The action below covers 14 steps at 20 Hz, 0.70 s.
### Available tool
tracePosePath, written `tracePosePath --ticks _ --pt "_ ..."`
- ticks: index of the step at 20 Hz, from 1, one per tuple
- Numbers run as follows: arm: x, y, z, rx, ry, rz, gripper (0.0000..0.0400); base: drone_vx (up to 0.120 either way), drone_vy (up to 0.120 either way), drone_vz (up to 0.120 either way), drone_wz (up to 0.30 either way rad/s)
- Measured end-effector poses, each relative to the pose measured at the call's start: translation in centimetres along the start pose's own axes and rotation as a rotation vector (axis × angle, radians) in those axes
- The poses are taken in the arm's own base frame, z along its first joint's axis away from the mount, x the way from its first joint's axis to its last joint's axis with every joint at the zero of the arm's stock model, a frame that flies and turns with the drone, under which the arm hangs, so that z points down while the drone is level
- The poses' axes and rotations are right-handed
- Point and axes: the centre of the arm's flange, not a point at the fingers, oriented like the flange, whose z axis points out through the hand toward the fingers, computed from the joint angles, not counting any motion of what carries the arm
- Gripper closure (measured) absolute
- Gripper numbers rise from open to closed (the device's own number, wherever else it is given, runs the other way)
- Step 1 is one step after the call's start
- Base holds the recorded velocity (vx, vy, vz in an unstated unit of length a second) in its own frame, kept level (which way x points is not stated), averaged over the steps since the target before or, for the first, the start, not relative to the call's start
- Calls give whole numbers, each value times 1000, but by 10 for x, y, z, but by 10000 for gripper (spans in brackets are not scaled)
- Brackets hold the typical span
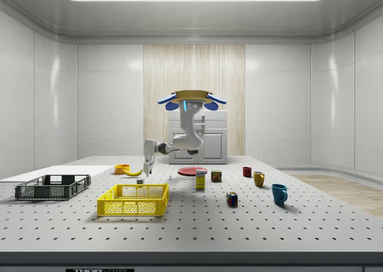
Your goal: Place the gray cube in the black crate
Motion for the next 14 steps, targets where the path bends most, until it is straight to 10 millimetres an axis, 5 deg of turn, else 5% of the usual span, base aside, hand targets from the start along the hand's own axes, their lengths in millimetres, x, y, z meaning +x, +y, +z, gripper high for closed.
tracePosePath --ticks 10,14 --pt "0 0 0 0 0 0 0 120 -28 0 0" --pt "0 0 5 0 0 0 0 0 0 0 0"
